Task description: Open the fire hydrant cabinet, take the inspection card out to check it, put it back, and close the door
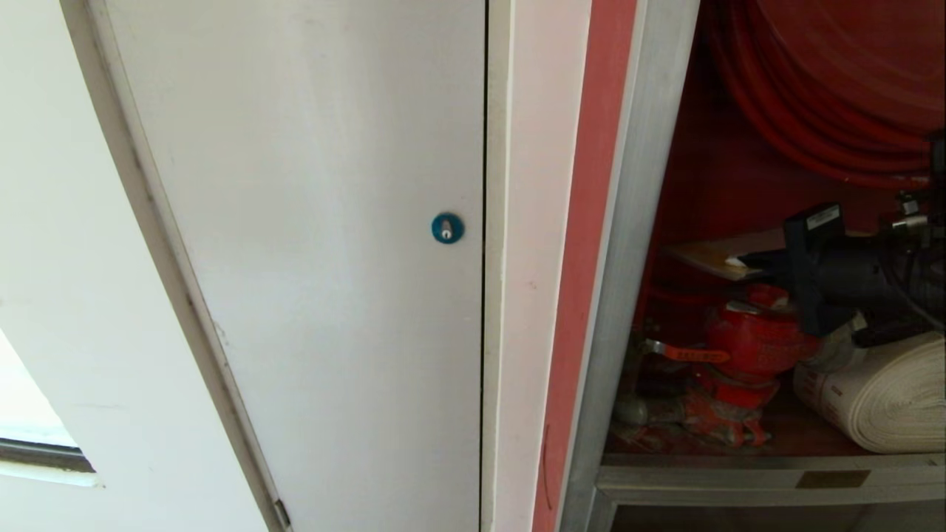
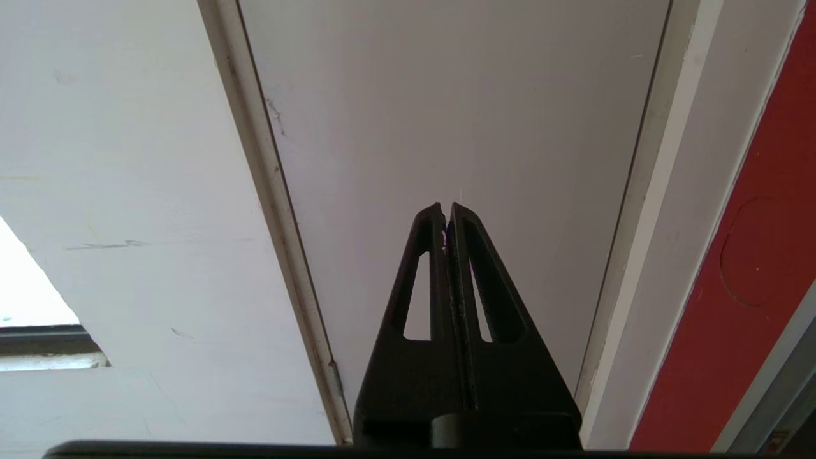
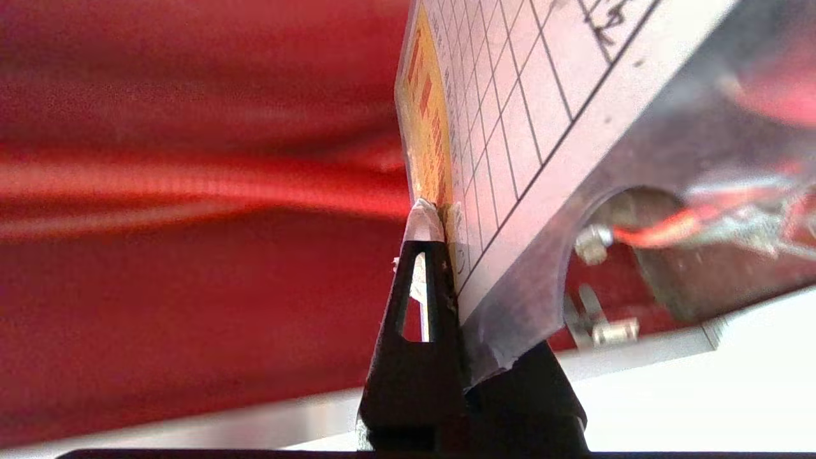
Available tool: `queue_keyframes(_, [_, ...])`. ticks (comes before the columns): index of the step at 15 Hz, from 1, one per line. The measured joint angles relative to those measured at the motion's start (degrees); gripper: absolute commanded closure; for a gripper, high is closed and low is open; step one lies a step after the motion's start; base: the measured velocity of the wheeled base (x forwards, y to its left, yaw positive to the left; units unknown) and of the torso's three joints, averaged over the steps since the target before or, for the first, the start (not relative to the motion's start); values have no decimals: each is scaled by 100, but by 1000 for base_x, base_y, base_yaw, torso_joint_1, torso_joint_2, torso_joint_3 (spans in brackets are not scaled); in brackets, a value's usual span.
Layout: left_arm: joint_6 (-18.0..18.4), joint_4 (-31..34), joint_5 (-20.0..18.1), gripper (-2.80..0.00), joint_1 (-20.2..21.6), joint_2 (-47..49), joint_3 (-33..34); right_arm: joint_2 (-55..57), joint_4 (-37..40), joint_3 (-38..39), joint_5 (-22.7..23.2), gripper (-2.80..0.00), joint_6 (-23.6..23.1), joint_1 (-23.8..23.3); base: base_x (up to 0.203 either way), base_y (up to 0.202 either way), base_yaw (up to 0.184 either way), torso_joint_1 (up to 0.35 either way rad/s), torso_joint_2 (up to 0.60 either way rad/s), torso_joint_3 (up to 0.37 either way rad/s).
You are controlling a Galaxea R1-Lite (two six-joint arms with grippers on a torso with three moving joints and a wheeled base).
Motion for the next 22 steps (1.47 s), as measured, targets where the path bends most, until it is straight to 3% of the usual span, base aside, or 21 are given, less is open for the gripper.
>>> queue_keyframes(3, [0,0,2,0,0,0,0,-459,421,17,39,0,-79,158,0,0,0,0,0,0])
queue_keyframes(10, [0,0,0,0,0,0,0,-2332,2007,-110,344,0,-1021,678,0,0,0,0,0,0])
queue_keyframes(13, [-2,0,2,0,0,0,0,-3147,2757,-330,1076,0,-1563,768,0,0,0,0,0,0])
queue_keyframes(15, [1,0,0,0,0,0,0,-3519,3023,-363,1810,0,-2400,785,0,0,0,0,0,0])
queue_keyframes(22, [0,0,0,0,0,0,0,-3655,3147,-81,3549,0,-4486,826,0,0,0,0,0,0])
